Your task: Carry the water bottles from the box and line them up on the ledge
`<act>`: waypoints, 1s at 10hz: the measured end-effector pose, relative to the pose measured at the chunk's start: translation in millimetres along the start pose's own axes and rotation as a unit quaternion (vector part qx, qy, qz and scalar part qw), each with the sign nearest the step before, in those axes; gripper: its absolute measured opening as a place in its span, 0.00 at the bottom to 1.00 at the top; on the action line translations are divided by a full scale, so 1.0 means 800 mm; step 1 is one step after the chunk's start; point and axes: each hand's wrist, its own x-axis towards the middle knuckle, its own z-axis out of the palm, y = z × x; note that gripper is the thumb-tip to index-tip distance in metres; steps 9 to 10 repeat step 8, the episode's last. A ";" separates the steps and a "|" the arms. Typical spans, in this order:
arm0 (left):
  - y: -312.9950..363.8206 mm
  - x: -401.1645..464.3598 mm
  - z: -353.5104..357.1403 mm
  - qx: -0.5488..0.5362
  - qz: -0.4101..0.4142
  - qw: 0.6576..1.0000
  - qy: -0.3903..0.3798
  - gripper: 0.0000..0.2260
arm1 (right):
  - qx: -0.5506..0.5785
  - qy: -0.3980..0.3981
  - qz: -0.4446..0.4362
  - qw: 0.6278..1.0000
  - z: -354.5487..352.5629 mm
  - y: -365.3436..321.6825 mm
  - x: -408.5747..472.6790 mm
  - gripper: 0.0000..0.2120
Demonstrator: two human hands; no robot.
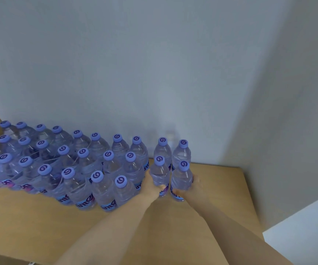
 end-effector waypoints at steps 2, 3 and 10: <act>-0.003 0.001 -0.007 -0.005 0.029 0.999 -0.017 0.16 | -0.023 -0.008 -0.013 1.000 -0.003 0.001 0.002 0.25; -0.005 0.001 -0.012 -0.008 0.054 0.998 -0.035 0.17 | -0.044 -0.015 -0.020 0.999 -0.003 0.001 0.004 0.27; 0.003 -0.013 0.003 -0.012 -0.023 0.999 0.029 0.08 | -0.062 0.005 -0.006 0.998 0.011 0.001 0.004 0.17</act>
